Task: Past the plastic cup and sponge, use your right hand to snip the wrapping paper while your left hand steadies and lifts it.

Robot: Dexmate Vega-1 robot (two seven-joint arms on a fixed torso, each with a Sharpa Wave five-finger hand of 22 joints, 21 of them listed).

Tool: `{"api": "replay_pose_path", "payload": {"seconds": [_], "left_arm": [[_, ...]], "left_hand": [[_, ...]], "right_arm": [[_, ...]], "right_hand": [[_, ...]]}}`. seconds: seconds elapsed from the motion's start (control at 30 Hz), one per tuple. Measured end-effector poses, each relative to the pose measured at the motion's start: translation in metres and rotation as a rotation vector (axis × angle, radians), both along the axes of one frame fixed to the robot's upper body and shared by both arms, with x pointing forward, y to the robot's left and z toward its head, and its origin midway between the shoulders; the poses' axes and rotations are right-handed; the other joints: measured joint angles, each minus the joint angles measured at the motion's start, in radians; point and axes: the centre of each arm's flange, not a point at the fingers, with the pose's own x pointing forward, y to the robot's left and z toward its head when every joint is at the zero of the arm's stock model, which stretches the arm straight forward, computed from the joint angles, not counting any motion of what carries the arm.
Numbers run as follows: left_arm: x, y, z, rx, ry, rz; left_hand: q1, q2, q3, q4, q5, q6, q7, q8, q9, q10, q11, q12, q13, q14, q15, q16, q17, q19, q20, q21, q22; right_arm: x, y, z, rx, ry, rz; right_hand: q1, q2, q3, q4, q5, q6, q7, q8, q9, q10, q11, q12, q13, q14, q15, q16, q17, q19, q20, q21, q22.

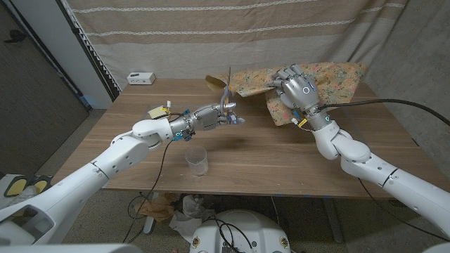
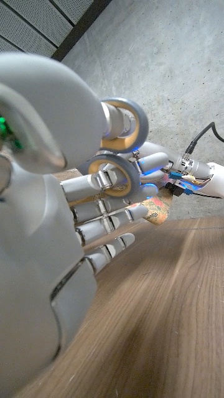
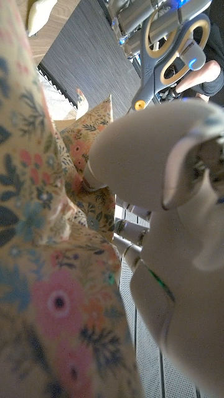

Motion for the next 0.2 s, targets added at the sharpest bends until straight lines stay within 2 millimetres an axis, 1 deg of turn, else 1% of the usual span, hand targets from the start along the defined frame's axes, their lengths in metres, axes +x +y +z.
{"api": "replay_pose_path", "payload": {"seconds": [0.03,0.1,0.2], "left_arm": [[-0.0001,0.0000,0.0001,0.000,-0.001,0.000],[-0.0010,-0.0007,-0.0002,0.000,-0.003,-0.003],[-0.0015,-0.0012,-0.0003,-0.001,-0.006,-0.005]], "left_hand": [[0.000,0.000,0.000,0.000,0.000,0.000,0.000,0.000,0.000,0.000,0.000,0.000,-0.001,0.000,0.000,0.000,0.000,0.000,0.000,0.000,0.000],[0.000,0.000,0.012,-0.012,-0.004,0.000,0.000,0.000,0.000,0.000,0.000,0.000,-0.001,0.000,0.000,0.000,-0.004,0.000,0.000,0.000,0.000],[0.000,0.000,0.012,-0.012,-0.004,0.000,0.000,0.000,0.000,0.000,0.000,0.006,-0.001,0.000,0.000,0.000,-0.005,0.000,0.000,0.000,0.000]], "right_arm": [[-0.0003,-0.0001,-0.0007,0.001,0.001,-0.001],[-0.0012,0.0002,-0.0020,0.001,0.002,-0.001],[-0.0032,-0.0006,-0.0027,0.004,0.000,-0.004]], "right_hand": [[0.000,0.000,0.000,0.000,0.000,0.000,0.000,0.000,0.000,0.000,0.000,0.000,0.000,0.000,0.000,0.000,-0.001,0.000,0.000,0.000,0.000],[0.000,0.000,0.000,0.000,-0.001,0.000,0.000,0.000,0.000,0.000,0.000,0.000,0.000,0.000,0.000,0.000,-0.001,0.000,0.000,0.000,0.000],[0.000,0.000,-0.001,-0.001,0.003,0.000,0.000,0.003,0.000,0.000,0.000,0.000,0.000,0.000,0.000,0.000,-0.001,0.000,0.000,0.000,0.000]]}}
